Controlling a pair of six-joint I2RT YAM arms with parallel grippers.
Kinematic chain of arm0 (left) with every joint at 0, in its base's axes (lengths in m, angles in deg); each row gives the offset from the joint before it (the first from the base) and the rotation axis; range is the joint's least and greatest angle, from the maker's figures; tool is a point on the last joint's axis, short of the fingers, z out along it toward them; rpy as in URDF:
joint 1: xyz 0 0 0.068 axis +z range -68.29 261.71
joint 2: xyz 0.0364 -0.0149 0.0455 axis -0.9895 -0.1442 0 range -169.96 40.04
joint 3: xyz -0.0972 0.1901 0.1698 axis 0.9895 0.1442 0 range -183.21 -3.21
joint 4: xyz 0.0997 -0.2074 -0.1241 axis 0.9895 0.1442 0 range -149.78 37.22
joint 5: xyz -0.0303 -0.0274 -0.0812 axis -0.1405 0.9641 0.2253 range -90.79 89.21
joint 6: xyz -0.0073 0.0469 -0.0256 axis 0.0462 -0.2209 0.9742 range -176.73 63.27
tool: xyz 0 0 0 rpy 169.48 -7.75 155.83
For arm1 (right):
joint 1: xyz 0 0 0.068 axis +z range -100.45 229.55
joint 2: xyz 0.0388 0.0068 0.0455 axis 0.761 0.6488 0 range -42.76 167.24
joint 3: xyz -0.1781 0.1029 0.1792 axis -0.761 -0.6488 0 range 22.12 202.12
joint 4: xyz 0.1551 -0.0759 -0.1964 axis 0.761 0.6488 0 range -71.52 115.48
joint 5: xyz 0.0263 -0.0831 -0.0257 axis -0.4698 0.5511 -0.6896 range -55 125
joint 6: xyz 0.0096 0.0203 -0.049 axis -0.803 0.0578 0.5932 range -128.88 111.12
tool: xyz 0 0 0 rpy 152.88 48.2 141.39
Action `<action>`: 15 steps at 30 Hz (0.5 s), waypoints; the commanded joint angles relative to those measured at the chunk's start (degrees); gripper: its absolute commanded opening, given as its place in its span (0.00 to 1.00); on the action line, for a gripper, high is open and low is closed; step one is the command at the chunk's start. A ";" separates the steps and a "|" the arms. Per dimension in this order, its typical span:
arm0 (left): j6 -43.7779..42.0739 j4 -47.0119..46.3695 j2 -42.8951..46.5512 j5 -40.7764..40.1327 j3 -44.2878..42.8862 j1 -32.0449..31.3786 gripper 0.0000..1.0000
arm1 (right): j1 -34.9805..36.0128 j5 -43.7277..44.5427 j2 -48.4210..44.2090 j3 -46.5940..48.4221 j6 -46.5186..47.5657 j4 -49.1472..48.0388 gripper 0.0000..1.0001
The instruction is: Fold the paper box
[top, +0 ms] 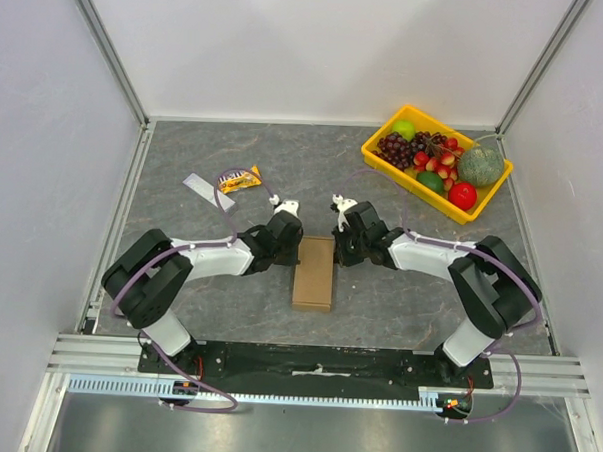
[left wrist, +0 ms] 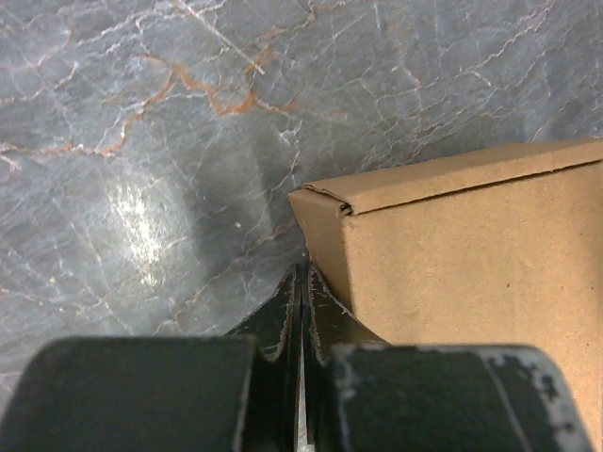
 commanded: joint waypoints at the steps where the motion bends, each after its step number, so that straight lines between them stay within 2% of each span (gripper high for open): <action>1: -3.72 -4.22 -2.67 4.34 -2.39 0.11 0.02 | 0.06 -4.66 1.80 3.07 -0.15 -3.37 0.00; 9: -5.22 -12.56 -3.73 15.32 -0.03 -0.07 0.02 | 0.06 -13.18 3.30 1.93 -2.18 -10.84 0.00; 15: -4.87 -16.36 -3.03 18.68 2.44 0.02 0.02 | 0.06 -13.28 3.12 2.11 -2.27 -11.20 0.00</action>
